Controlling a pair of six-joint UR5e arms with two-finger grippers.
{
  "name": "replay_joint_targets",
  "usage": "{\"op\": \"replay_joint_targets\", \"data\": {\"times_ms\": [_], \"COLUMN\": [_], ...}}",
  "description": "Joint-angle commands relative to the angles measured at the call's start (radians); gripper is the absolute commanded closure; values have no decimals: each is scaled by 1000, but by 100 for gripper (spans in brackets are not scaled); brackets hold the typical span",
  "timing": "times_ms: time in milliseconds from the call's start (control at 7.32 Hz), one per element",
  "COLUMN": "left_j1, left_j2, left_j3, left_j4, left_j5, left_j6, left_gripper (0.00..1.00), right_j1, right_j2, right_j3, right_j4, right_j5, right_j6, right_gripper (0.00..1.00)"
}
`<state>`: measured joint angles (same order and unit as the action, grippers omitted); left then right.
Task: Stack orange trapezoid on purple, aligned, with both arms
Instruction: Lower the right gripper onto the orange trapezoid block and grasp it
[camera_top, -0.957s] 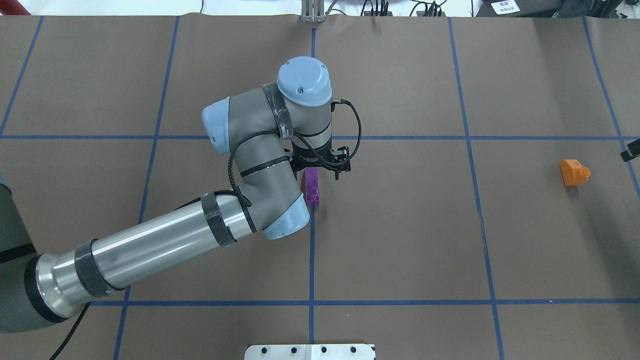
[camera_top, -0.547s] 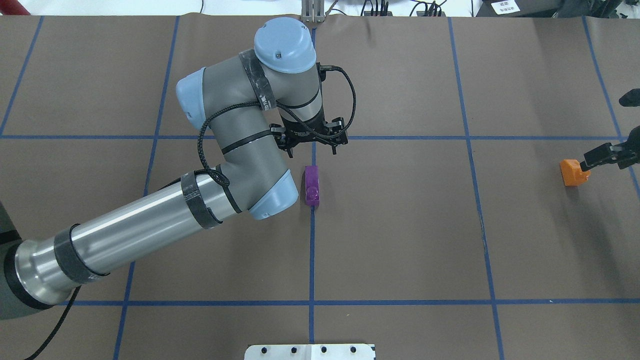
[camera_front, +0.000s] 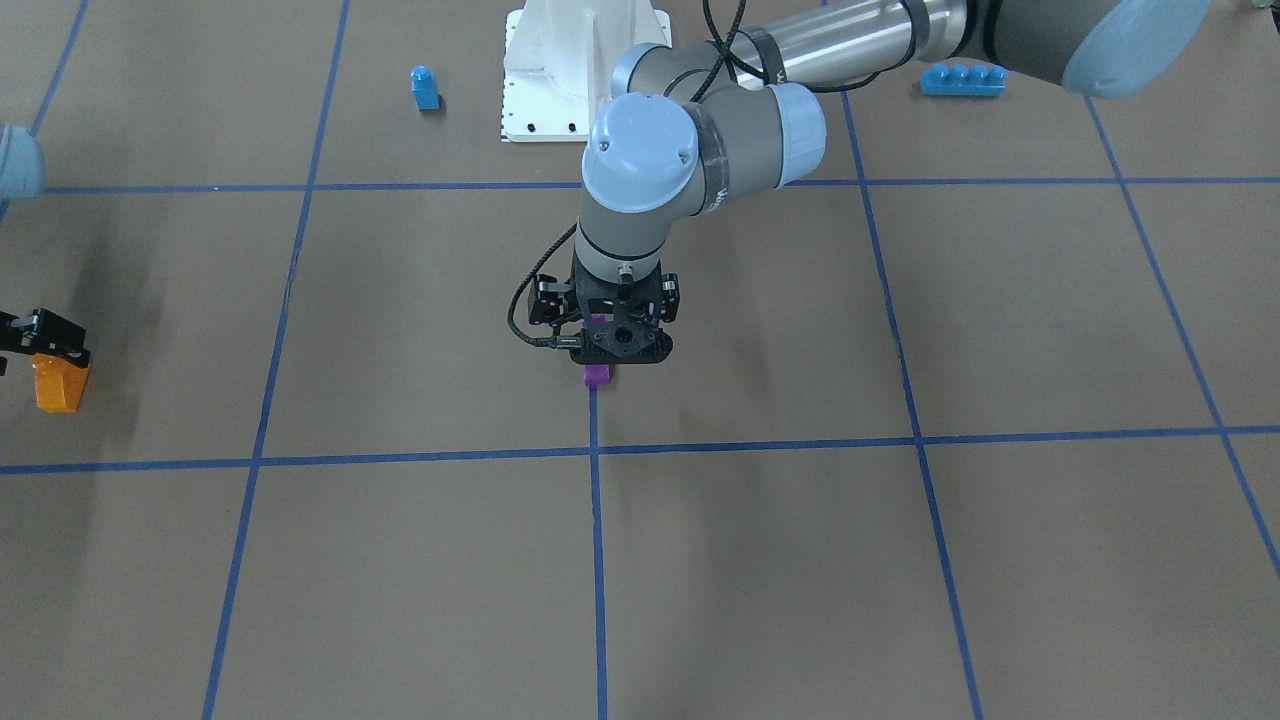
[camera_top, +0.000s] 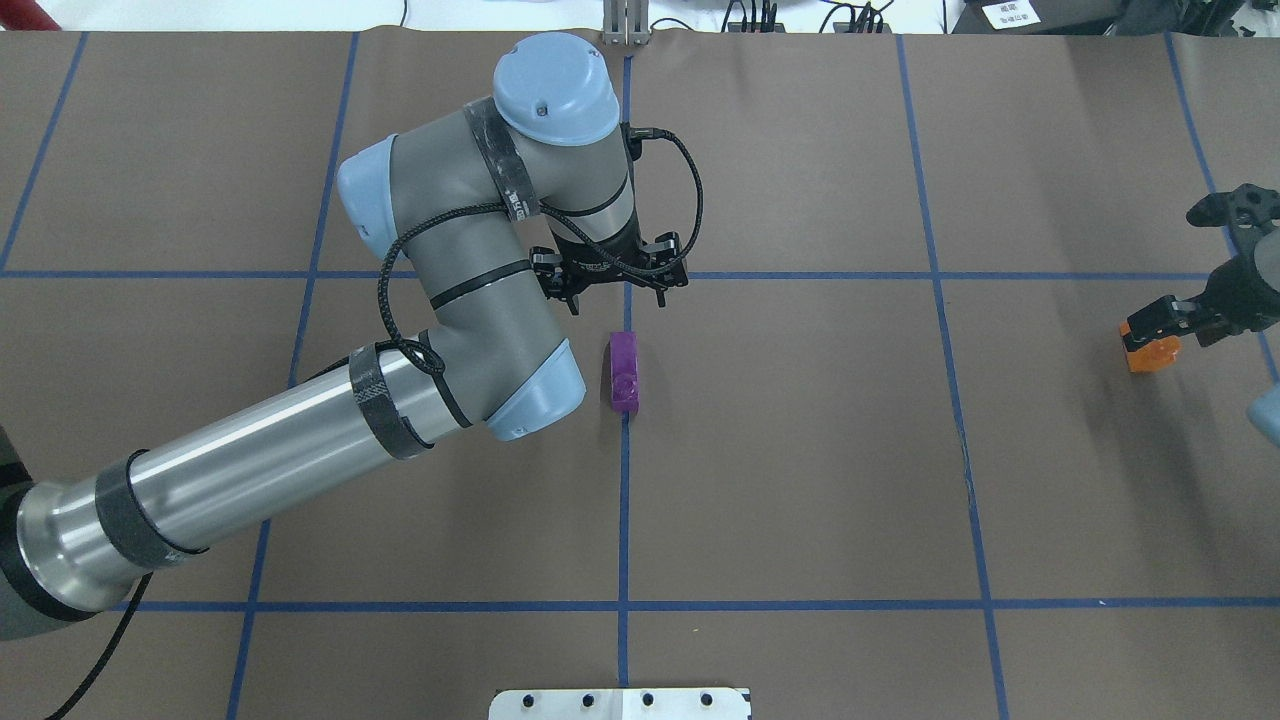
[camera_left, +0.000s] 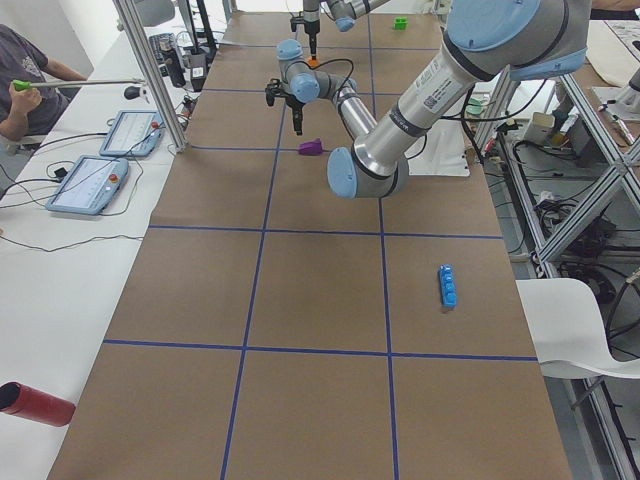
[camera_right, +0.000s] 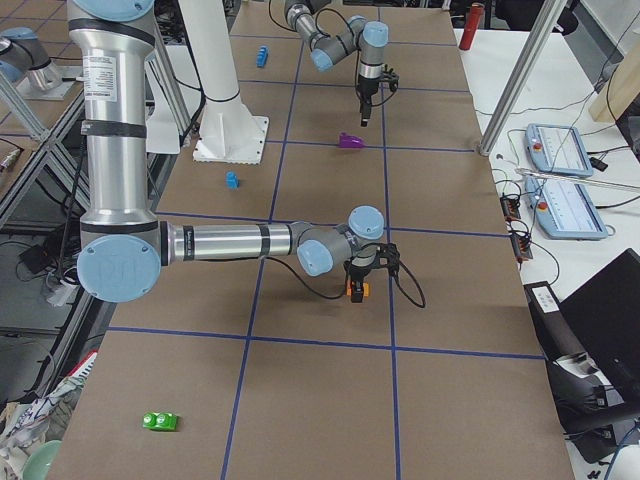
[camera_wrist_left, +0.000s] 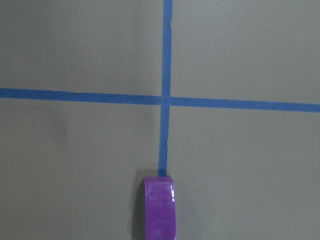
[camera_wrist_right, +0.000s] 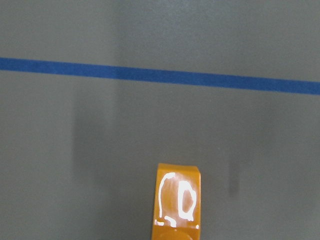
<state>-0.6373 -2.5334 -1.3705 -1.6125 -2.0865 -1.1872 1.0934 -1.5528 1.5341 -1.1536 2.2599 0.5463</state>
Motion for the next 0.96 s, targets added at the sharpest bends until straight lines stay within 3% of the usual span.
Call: {"op": "replay_joint_targets", "data": {"times_ms": [0, 820], "left_j1": [1, 1], "left_j2": [2, 13], "left_j3": [-1, -1], "left_j4": [-1, -1], "left_j5": [-3, 0], "left_j6": [0, 0], "left_gripper": [0, 0], "right_j1": [-13, -23], "right_j2": [23, 34], "right_j3": [-31, -55], "right_j4": [0, 0], "right_j5": [0, -3], "right_j6": [3, 3], "right_gripper": [1, 11]}}
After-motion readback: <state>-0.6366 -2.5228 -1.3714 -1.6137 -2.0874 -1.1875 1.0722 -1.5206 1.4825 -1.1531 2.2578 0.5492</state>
